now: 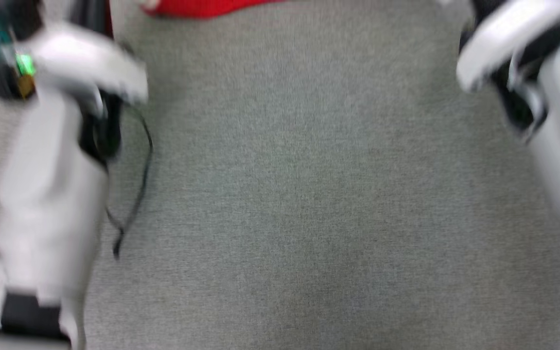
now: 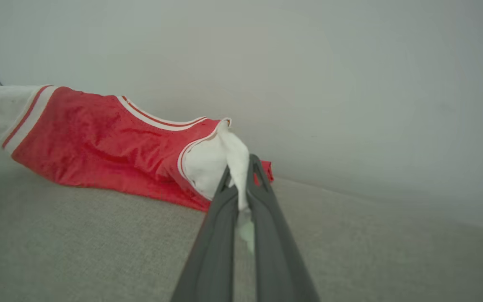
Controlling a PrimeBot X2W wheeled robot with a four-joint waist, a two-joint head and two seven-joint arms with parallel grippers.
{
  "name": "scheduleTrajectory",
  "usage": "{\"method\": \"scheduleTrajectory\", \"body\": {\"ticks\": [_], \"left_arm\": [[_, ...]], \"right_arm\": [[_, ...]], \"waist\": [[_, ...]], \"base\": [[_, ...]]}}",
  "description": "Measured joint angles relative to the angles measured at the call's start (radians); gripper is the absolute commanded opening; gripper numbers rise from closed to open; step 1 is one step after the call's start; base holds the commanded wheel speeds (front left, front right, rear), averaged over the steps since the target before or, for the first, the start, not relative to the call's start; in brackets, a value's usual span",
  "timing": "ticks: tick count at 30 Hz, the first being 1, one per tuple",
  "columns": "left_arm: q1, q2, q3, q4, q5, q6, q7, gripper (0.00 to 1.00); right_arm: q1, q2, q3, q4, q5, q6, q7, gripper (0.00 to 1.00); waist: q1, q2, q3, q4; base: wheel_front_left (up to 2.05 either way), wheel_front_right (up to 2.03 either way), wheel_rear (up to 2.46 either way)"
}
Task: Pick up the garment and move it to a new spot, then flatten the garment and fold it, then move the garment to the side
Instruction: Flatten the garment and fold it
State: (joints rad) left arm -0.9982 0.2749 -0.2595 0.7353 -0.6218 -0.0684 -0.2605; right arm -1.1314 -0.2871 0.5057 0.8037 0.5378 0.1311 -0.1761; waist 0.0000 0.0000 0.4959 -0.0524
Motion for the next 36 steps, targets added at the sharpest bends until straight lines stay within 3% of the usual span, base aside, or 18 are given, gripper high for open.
{"method": "scheduleTrajectory", "body": {"ticks": [10, 16, 19, 27, 32, 33, 34, 35, 36], "left_arm": [[0.537, -0.006, 0.047, -0.317, 0.001, 0.085, 0.004, 0.0], [0.813, 0.018, 0.054, -0.472, -0.018, 0.16, 0.059, 0.0], [0.927, 0.033, 0.051, -0.549, -0.019, 0.196, 0.098, 0.0], [1.151, 0.067, 0.041, -0.7, -0.023, 0.283, 0.188, 0.0], [1.218, 0.076, 0.038, -0.756, -0.018, 0.313, 0.21, 0.0], [1.223, 0.075, 0.035, -0.762, -0.019, 0.315, 0.214, 0.0], [1.226, 0.076, 0.03, -0.77, -0.015, 0.316, 0.214, 0.0], [1.226, 0.077, 0.028, -0.778, -0.013, 0.319, 0.215, 0.0], [1.226, 0.076, 0.026, -0.784, -0.013, 0.323, 0.218, 0.0]], "right_arm": [[0.487, -0.034, -0.099, -0.198, 0.046, 0.0, 0.003, 0.0], [0.779, -0.038, -0.243, -0.364, 0.011, 0.0, 0.06, 0.0], [0.935, -0.008, -0.34, -0.473, -0.027, 0.0, 0.112, 0.0], [1.299, 0.151, -0.56, -0.77, -0.128, 0.0, 0.309, 0.0], [1.453, 0.21, -0.615, -0.869, -0.168, 0.0, 0.424, 0.0], [1.473, 0.217, -0.622, -0.877, -0.172, 0.0, 0.441, 0.1], [1.487, 0.221, -0.626, -0.888, -0.175, 0.0, 0.454, 0.42], [1.495, 0.224, -0.629, -0.896, -0.175, 0.0, 0.461, 1.0], [1.497, 0.227, -0.63, -0.902, -0.176, 0.0, 0.464, 1.0]], "waist": [[-0.0001, 0.0, -0.189, 0.005], [-0.0003, 0.0, -0.296, 0.002], [-0.0003, 0.0, -0.345, 0.005], [-0.0004, 0.0, -0.434, 0.022], [-0.0003, 0.0, -0.461, 0.032], [-0.0003, 0.0, -0.465, 0.035], [-0.0003, 0.0, -0.467, 0.038], [-0.0004, 0.0, -0.467, 0.041], [-0.0003, 0.0, -0.466, 0.042]], "base": [[0.0, 0.0, 0.0], [0.0, 0.0, 0.0], [0.0, 0.0, 0.0], [0.0, 0.0, 0.0], [0.0, 0.0, 0.0], [0.0, 0.0, 0.0], [0.0, 0.0, 0.0], [0.0, 0.0, 0.0], [0.0, 0.0, 0.0]]}}
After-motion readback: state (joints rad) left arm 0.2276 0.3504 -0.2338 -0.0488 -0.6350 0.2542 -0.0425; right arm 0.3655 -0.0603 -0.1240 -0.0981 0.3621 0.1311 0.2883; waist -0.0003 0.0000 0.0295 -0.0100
